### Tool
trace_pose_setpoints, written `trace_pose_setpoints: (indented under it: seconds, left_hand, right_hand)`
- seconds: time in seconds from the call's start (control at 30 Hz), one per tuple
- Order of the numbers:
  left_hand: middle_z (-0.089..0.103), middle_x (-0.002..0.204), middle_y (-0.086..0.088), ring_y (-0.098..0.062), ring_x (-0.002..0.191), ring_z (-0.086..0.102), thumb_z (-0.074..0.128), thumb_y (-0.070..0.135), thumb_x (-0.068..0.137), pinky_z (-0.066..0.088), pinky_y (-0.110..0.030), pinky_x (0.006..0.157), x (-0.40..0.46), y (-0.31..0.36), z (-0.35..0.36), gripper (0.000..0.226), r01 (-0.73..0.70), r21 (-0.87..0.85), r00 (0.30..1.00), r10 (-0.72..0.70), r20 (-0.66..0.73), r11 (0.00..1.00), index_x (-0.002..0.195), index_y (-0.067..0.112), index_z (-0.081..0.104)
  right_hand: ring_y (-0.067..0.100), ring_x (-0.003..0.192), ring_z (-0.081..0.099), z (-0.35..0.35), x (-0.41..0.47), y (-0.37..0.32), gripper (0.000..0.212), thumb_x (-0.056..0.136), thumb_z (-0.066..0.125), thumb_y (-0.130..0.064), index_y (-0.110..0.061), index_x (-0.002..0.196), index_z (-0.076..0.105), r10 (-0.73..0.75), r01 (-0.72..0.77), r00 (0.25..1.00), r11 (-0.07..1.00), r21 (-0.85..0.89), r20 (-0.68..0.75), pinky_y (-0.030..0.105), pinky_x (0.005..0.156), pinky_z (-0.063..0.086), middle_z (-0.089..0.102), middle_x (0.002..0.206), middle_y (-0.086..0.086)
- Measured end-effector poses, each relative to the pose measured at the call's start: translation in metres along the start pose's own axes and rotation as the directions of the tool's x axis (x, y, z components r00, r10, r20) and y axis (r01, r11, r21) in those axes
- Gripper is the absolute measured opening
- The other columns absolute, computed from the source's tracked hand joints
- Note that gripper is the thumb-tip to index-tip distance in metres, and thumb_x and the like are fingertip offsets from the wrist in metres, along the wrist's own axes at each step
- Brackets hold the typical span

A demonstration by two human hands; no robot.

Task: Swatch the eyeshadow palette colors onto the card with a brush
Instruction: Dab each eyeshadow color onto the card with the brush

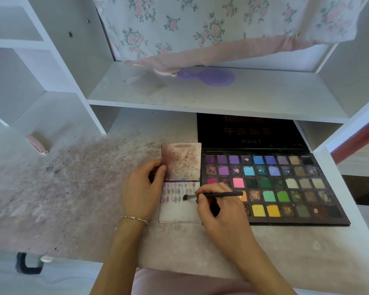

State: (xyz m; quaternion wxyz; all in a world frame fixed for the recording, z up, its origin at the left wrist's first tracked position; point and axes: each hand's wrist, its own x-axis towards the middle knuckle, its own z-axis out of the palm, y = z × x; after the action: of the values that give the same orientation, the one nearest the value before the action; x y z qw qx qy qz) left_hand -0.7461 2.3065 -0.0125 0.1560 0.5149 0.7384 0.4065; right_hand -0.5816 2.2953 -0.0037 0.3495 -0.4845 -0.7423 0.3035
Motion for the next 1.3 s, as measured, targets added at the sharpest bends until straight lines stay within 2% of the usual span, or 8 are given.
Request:
trace_pose_setpoints:
  seconds: [0.13,0.23,0.5,0.7,0.83,1.0,1.13,1.3]
  left_hand:
    - [0.067,0.082,0.003,-0.017,0.077,0.059,0.054,0.021,0.087,0.047,-0.033,0.068,0.0,-0.001,0.0,0.016,0.003,-0.005,1.0,-0.003,0.004,1.0,0.095,0.021,0.068]
    - [0.068,0.083,0.001,-0.018,0.078,0.06,0.054,0.021,0.087,0.047,-0.034,0.069,0.0,0.0,0.0,0.016,0.01,-0.02,1.0,-0.01,0.008,1.0,0.095,0.02,0.068]
    - [0.066,0.079,0.003,-0.015,0.072,0.058,0.054,0.019,0.088,0.045,-0.029,0.064,0.0,0.002,-0.001,0.015,-0.002,-0.005,1.0,0.002,0.013,1.0,0.093,0.018,0.068]
    - [0.059,0.073,0.009,0.001,0.065,0.051,0.054,0.015,0.088,0.036,-0.003,0.055,0.0,0.009,0.005,0.016,0.065,-0.068,0.998,-0.066,-0.02,0.996,0.095,0.012,0.068]
    - [0.06,0.079,0.005,-0.012,0.07,0.053,0.052,0.015,0.089,0.036,-0.021,0.058,-0.003,0.011,0.01,0.019,0.053,-0.033,0.996,-0.055,-0.067,0.998,0.1,0.011,0.067]
    - [0.059,0.079,0.006,-0.013,0.071,0.052,0.053,0.017,0.089,0.034,-0.023,0.057,-0.004,0.007,0.01,0.018,0.034,-0.006,0.997,-0.034,-0.074,0.999,0.099,0.012,0.067]
    - [0.059,0.078,0.004,-0.014,0.07,0.051,0.053,0.015,0.088,0.033,-0.019,0.056,-0.004,0.006,0.01,0.017,0.016,0.006,0.997,-0.015,-0.082,1.0,0.097,0.011,0.067]
    - [0.062,0.08,0.0,-0.016,0.071,0.052,0.053,0.017,0.089,0.034,-0.026,0.062,-0.004,0.007,0.01,0.017,0.022,0.02,0.997,-0.02,-0.07,1.0,0.098,0.012,0.067]
  right_hand:
    - [0.001,0.088,0.055,-0.001,-0.001,0.003,0.023,0.09,0.049,-0.016,-0.037,0.096,0.055,0.042,-0.008,0.984,0.981,0.194,-0.171,0.012,0.074,0.046,0.057,0.092,-0.019]
    - [0.009,0.073,0.058,-0.003,-0.002,0.005,0.032,0.09,0.051,-0.01,-0.041,0.098,0.054,0.089,-0.023,0.974,0.953,0.303,-0.207,0.015,0.06,0.048,0.063,0.086,-0.007]
    - [0.003,0.084,0.058,-0.016,-0.007,0.007,0.017,0.085,0.05,-0.01,-0.016,0.095,0.062,-0.016,0.08,0.968,0.967,0.243,-0.252,0.008,0.072,0.044,0.062,0.089,-0.005]
    - [0.006,0.078,0.059,-0.049,-0.021,0.027,0.03,0.088,0.053,-0.005,-0.034,0.093,0.054,0.068,-0.014,0.935,0.988,0.156,-0.348,0.014,0.066,0.047,0.061,0.085,-0.006]
    - [-0.004,0.072,0.059,-0.074,-0.026,0.041,0.038,0.086,0.052,0.0,-0.037,0.084,0.05,0.138,-0.088,0.881,0.988,0.128,-0.453,0.008,0.054,0.046,0.058,0.078,-0.014]
    - [-0.017,0.085,0.054,-0.095,-0.032,0.059,0.024,0.09,0.05,-0.007,-0.031,0.09,0.049,0.211,-0.189,0.825,0.977,0.096,-0.524,0.002,0.057,0.044,0.054,0.086,-0.021]
    - [-0.013,0.086,0.055,-0.098,-0.034,0.068,0.016,0.09,0.05,-0.012,-0.027,0.094,0.052,0.241,-0.234,0.82,0.969,0.08,-0.52,0.003,0.058,0.045,0.056,0.088,-0.019]
    - [0.002,0.084,0.056,-0.098,-0.032,0.066,0.019,0.09,0.051,-0.01,-0.028,0.088,0.052,0.242,-0.249,0.848,0.967,0.048,-0.471,0.018,0.066,0.045,0.058,0.084,-0.008]
